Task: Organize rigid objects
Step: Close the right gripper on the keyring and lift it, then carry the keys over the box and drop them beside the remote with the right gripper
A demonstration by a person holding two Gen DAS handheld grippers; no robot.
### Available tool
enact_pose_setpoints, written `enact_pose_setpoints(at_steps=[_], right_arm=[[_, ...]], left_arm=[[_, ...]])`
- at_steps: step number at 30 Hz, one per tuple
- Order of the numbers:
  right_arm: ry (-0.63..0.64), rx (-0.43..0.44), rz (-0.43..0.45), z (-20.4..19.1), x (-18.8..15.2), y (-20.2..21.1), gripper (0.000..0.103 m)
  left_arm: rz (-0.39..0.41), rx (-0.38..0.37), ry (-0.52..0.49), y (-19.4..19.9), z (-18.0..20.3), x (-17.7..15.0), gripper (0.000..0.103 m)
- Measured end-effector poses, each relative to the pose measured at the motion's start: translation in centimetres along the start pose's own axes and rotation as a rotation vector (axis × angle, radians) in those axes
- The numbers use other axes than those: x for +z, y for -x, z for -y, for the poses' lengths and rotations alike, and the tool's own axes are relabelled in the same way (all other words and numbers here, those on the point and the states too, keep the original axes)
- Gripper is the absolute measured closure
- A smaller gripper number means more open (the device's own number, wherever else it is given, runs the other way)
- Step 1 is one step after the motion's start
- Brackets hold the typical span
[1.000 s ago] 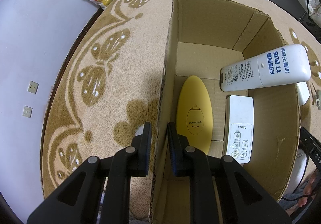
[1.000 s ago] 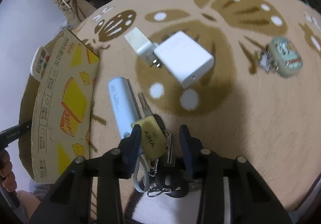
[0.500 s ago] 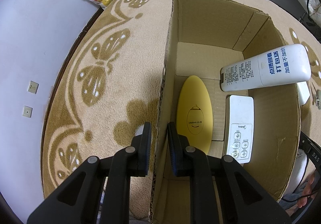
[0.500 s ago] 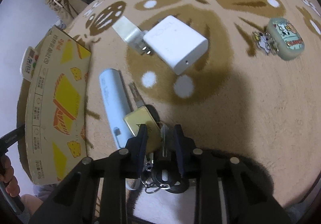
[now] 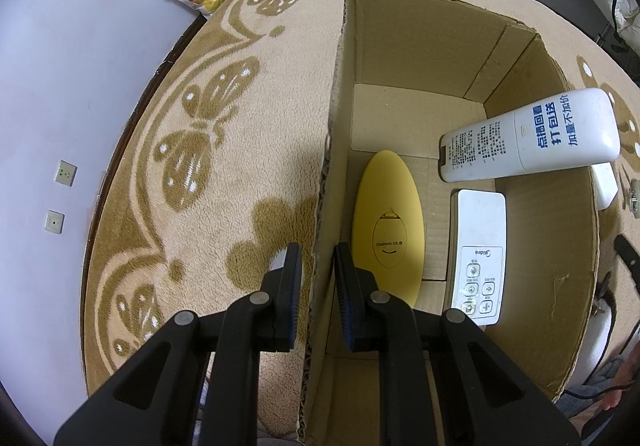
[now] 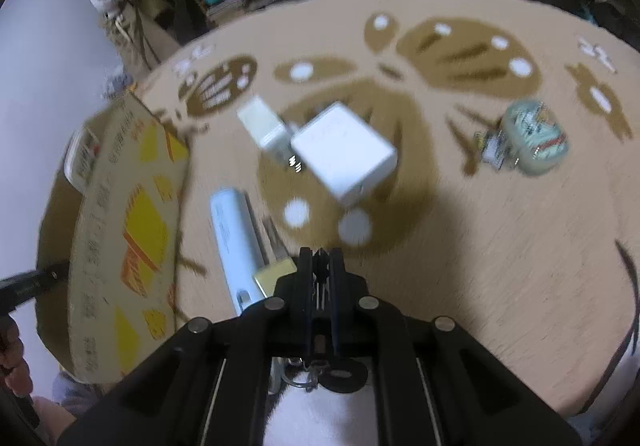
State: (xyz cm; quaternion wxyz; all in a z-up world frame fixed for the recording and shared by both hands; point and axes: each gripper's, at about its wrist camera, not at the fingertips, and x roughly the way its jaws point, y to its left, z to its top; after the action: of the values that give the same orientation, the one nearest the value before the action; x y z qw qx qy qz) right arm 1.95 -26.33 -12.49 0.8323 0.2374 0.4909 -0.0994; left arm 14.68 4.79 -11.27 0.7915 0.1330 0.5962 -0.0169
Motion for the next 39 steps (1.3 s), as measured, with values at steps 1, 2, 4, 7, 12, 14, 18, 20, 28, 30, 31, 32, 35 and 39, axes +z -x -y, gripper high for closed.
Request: enact_pose_setpoints(at_steps=[1,2,4,7,12,14,18,20,28,30,31,32,35,39], right_arm=[[0.002,0.008,0.019,-0.1,0.3,0.6,0.094],[0.005,0.012,0.034,-0.3,0.5,0.9,0.094],[0.021,0.018,0.066,-0.9,1.0,2.0,0.095],[0.052,0.023,0.114,-1.9,1.8,3.3,0.095],[0.087,0.054,0.168,-3.7,2.8,4.8,0.1],[0.096,0.065,0.178,-4.1,3.0,4.9,0.1],[0.113,0.082,0.198,-5.2,2.9,5.3,0.1],[0.121,0.092,0.213,-5.7,3.0,5.9,0.1],[0.148,0.22,0.304,-8.7,5.2,10.6,0.1],[0.145,0.278,0.313,-9.6,5.7,11.7,0.1],[0.155,0.29,0.325,-10.2,5.8,12.2,0.1],[0.167,0.292,0.331,-10.7,5.9,12.5,0.1],[0.217,0.316,0.335,-12.6,5.8,13.3,0.1],[0.262,0.343,0.326,-14.6,5.3,13.4,0.1]], left_arm=[[0.0,0.0,0.0,0.0,0.0,0.0,0.086],[0.0,0.0,0.0,0.0,0.0,0.0,0.086],[0.0,0.0,0.0,0.0,0.0,0.0,0.086],[0.0,0.0,0.0,0.0,0.0,0.0,0.086],[0.0,0.0,0.0,0.0,0.0,0.0,0.086],[0.0,0.001,-0.001,0.0,0.0,0.0,0.086],[0.0,-0.001,0.001,0.0,0.0,0.0,0.086],[0.0,0.001,-0.001,0.0,0.0,0.0,0.086],[0.0,0.0,0.001,0.0,0.0,0.0,0.086],[0.0,0.0,0.0,0.0,-0.1,0.0,0.086],[0.0,-0.001,0.001,0.0,0.0,0.0,0.086],[-0.001,-0.001,0.002,0.0,-0.1,0.0,0.086],[-0.001,-0.001,0.001,0.0,0.0,0.0,0.086],[0.0,-0.003,0.003,0.0,-0.1,-0.1,0.086]])
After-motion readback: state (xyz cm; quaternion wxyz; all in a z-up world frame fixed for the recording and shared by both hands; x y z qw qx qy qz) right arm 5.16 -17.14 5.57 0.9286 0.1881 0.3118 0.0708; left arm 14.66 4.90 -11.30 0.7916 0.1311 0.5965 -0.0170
